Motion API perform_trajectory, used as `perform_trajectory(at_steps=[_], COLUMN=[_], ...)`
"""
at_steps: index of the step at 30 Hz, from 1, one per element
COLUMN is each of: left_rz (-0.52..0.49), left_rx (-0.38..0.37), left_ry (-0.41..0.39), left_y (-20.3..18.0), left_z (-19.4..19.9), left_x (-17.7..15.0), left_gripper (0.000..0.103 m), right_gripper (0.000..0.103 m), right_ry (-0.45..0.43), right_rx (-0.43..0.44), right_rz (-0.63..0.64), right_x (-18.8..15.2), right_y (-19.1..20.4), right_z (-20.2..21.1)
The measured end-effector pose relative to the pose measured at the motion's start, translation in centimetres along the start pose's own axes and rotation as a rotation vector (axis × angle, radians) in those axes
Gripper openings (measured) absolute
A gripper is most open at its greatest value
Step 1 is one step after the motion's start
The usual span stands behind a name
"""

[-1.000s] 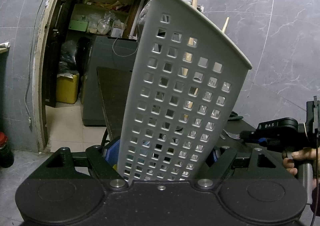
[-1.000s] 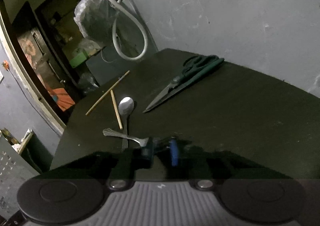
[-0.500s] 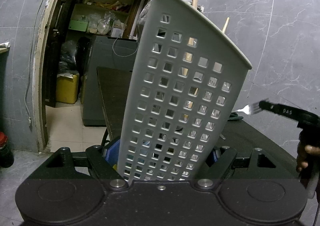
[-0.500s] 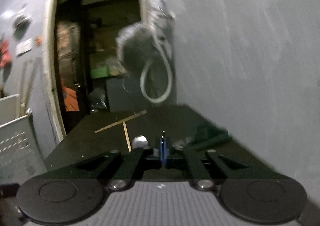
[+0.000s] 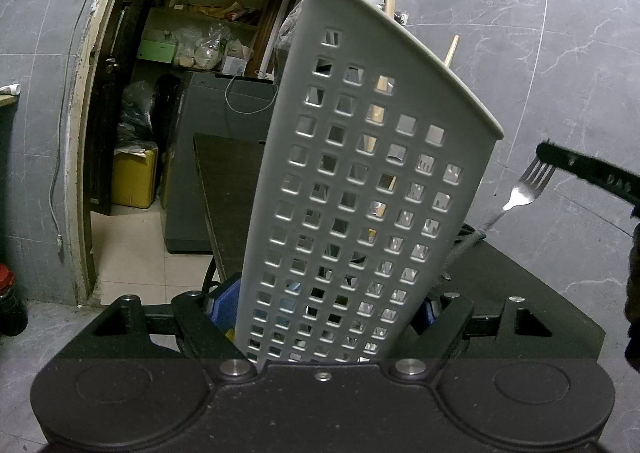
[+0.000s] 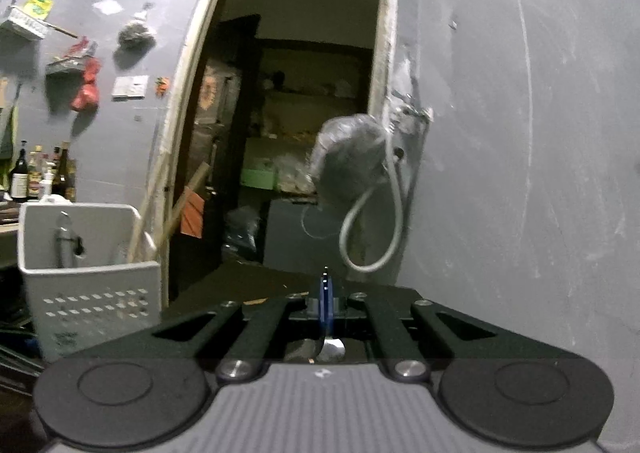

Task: Organize utensils
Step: 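Lift the fork with the right tool toward the basket, then drop the fork into the white basket with the right tool while the left tool holds it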

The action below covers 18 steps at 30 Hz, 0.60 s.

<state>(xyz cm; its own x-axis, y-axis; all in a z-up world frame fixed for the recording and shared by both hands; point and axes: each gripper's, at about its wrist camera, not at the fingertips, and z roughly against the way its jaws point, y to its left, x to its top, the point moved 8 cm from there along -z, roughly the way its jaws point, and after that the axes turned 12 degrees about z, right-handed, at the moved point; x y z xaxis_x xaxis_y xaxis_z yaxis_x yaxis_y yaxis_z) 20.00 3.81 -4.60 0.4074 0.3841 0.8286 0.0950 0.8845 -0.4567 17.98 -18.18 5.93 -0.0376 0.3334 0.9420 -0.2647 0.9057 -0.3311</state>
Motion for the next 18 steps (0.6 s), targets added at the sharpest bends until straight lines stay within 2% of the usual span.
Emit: perform_trajectory(at_steps=[11,18], left_rz=[0.000,0.000], left_rx=[-0.001,-0.001], left_ry=[0.000,0.000], left_y=[0.0,0.0], left_z=[0.0,0.0], left_x=[0.0,0.0], left_gripper=[0.082,0.083], right_gripper=[0.002,0.002], right_ry=[-0.028,-0.035], right_rx=[0.066,0.096], right_rz=[0.128,0.146], right_x=[3.3,3.6], right_y=[2.9,4.0], right_z=[0.7,-0.2])
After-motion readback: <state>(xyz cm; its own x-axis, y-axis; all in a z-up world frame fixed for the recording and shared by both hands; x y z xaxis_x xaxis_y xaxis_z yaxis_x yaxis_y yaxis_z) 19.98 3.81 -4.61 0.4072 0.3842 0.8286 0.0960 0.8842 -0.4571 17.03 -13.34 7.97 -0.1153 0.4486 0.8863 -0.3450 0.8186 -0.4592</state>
